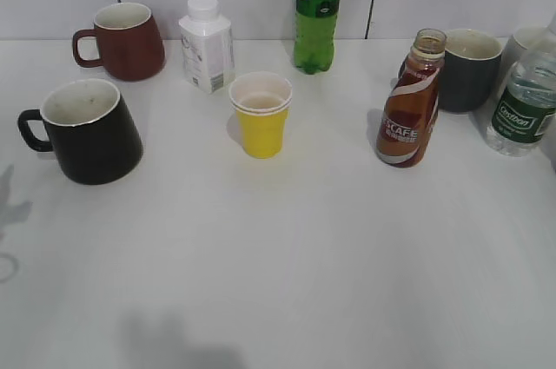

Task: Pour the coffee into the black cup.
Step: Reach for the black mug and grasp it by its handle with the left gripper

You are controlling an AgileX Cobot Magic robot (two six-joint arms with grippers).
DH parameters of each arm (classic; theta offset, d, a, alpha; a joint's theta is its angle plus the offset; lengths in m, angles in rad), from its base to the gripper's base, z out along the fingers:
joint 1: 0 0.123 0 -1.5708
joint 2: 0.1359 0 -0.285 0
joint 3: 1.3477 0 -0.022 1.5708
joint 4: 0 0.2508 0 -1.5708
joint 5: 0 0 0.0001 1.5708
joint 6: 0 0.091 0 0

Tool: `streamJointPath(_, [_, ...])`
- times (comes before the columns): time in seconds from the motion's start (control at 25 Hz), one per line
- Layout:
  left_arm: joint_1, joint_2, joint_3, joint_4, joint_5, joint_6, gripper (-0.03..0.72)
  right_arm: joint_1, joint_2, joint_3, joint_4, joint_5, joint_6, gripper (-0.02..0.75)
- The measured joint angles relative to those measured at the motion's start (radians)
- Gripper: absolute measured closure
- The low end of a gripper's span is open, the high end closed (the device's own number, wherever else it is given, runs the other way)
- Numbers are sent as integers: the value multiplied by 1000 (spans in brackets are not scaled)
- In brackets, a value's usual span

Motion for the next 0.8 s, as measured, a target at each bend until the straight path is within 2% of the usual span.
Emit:
streamJointPath(0.44, [0, 231, -22, 4, -208, 0, 309, 0, 0, 0, 0, 0, 0, 150])
streamJointPath(0.8, [0, 355, -23, 75, -374, -18, 309, 0, 0, 0, 0, 0, -1, 150])
